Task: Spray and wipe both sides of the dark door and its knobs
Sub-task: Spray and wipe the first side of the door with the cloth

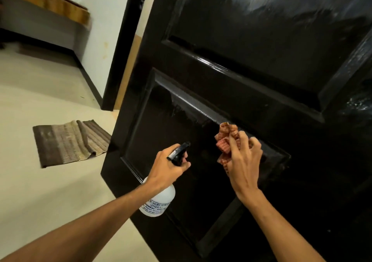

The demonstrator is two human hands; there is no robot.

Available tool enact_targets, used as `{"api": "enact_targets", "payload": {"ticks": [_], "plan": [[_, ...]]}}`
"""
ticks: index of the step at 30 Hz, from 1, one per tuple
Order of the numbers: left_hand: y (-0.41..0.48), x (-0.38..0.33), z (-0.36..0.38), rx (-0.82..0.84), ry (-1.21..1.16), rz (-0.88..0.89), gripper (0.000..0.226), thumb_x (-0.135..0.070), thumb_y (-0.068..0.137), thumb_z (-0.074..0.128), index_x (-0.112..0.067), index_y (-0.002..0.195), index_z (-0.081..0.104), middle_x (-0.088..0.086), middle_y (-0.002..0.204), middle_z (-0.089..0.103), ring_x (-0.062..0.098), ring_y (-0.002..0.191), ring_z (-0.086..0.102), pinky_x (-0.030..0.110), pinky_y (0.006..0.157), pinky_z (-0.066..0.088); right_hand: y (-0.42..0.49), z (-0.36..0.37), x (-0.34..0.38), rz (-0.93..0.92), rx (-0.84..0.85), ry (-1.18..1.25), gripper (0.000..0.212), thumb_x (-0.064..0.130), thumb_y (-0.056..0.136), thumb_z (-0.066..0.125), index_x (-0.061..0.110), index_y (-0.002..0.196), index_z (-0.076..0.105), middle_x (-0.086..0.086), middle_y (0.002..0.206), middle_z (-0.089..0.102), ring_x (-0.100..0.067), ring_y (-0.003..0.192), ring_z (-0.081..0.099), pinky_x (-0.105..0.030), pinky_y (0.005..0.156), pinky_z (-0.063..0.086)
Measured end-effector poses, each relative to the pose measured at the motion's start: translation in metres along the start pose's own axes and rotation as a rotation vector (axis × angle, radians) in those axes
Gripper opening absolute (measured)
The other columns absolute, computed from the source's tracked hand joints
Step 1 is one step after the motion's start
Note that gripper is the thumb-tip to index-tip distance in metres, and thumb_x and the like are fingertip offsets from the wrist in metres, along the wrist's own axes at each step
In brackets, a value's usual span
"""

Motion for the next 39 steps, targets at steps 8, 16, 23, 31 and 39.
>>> {"api": "enact_targets", "payload": {"ticks": [8, 16, 23, 31, 39], "plan": [[0.037, 0.006, -0.045, -0.029, 0.007, -0.033, 0.016, -0.001, 0.086, 0.08, -0.01, 0.091, 0.067, -0.003, 0.077, 0.069, 0.002, 0.064, 0.065, 0.016, 0.056, 0.05, 0.045, 0.028, 0.048, -0.034, 0.062, 0.046, 0.074, 0.019, 0.065, 0.089, 0.009, 0.132, 0.061, -0.012, 0.137, 0.048, -0.033, 0.109, 0.044, -0.043, 0.083, 0.046], [0.071, 0.033, -0.101, -0.108, 0.052, -0.023, 0.016, 0.0, 0.086, 0.08, -0.006, 0.093, 0.067, 0.004, 0.078, 0.068, -0.004, 0.057, 0.061, 0.013, 0.048, 0.047, 0.069, 0.089, 0.145, -0.467, 0.233, -0.091, 0.085, 0.037, 0.059, 0.091, 0.011, 0.134, 0.06, -0.008, 0.139, 0.047, -0.031, 0.116, 0.04, -0.039, 0.087, 0.049], [0.095, 0.046, -0.126, -0.129, 0.081, -0.028, 0.016, 0.001, 0.087, 0.078, -0.007, 0.094, 0.066, 0.002, 0.08, 0.067, -0.007, 0.06, 0.063, 0.01, 0.051, 0.047, 0.17, 0.091, 0.168, -0.275, 0.045, -0.014, 0.058, 0.029, 0.073, 0.085, 0.012, 0.125, 0.064, -0.006, 0.135, 0.048, -0.029, 0.114, 0.042, -0.039, 0.087, 0.047], [0.101, 0.039, -0.155, -0.173, 0.134, 0.011, 0.018, -0.006, 0.088, 0.079, -0.017, 0.095, 0.067, -0.003, 0.08, 0.067, -0.006, 0.063, 0.064, 0.011, 0.053, 0.048, 0.177, 0.099, 0.189, -0.424, 0.044, -0.071, 0.049, 0.032, 0.081, 0.078, 0.014, 0.125, 0.065, -0.007, 0.128, 0.052, -0.03, 0.112, 0.045, -0.04, 0.086, 0.044], [0.057, 0.069, -0.13, -0.151, 0.091, -0.101, 0.017, -0.005, 0.087, 0.08, -0.013, 0.093, 0.067, 0.0, 0.078, 0.067, -0.004, 0.06, 0.061, 0.012, 0.048, 0.045, -0.004, 0.14, 0.166, -0.86, 0.541, -0.189, 0.082, 0.045, 0.079, 0.076, 0.013, 0.149, 0.049, -0.009, 0.148, 0.039, -0.034, 0.128, 0.036, -0.044, 0.1, 0.043]]}}
Point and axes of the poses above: each hand's wrist, its own y-axis towards the middle knuckle, its own z-axis out of the palm, x = y × z, the point moved 7 cm from there along y, towards the middle knuckle
